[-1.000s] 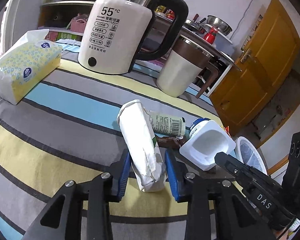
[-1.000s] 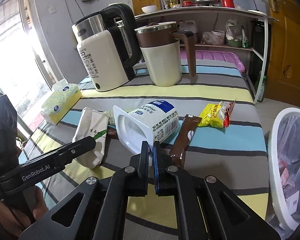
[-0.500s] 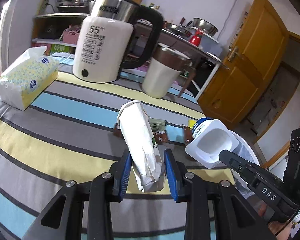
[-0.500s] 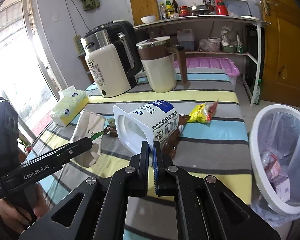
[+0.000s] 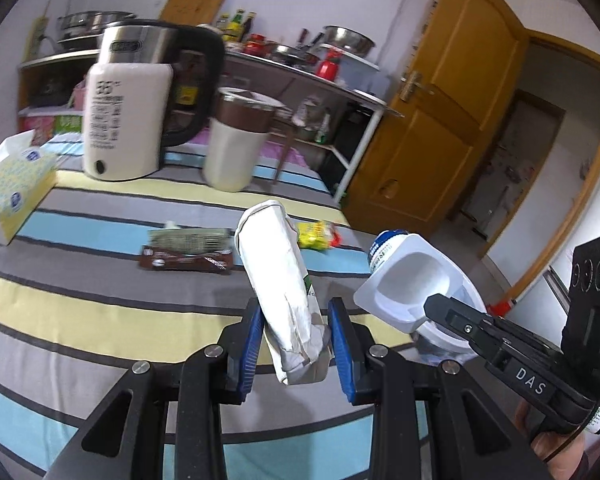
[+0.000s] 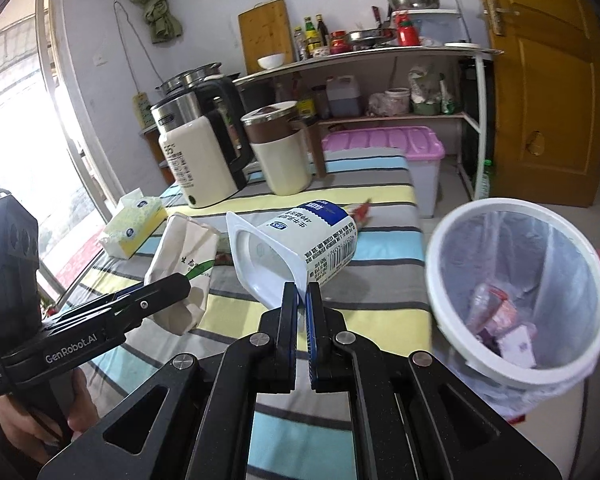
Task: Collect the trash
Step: 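Carry the paper bag and yogurt cup over the bin with both grippers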
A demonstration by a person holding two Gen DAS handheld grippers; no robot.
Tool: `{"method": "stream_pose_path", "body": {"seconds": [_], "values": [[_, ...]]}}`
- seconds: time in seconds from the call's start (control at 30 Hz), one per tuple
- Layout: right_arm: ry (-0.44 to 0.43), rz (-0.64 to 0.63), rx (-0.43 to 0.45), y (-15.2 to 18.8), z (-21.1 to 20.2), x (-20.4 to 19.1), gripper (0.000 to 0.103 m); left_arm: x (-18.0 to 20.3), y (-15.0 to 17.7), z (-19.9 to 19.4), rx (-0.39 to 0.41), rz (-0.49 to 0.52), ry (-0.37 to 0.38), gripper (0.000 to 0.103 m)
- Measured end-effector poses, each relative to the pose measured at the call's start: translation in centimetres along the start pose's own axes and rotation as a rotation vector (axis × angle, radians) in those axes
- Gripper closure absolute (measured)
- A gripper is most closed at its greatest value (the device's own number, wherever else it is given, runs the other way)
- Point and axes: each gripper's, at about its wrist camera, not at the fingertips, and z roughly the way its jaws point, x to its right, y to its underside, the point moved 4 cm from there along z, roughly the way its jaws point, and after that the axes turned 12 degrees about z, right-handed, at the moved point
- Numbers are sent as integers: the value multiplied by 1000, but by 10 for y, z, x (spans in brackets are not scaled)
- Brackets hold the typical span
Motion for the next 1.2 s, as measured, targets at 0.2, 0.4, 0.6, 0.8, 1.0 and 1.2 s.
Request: {"method": "stream_pose_path", "body": {"seconds": [0.2, 0.4, 0.6, 0.8, 1.0, 1.2], "values": [[38, 31, 21, 1, -18, 25, 99, 31, -2, 7, -16, 60, 45, 70], [80, 68, 38, 1, -31, 50, 99, 56, -4, 19, -33, 112, 89, 70], [124, 109, 51, 1, -42, 78, 99, 78, -7, 32, -52, 162, 135, 69], [172, 154, 66, -2, -51, 105, 99, 104, -13, 49, -64, 215, 179, 69], [211, 191, 74, -6, -55, 129, 99, 125, -22, 67, -73, 252, 217, 69], [242, 222, 69, -6, -55, 148, 99, 145, -27, 88, -96, 282, 247, 69]]}}
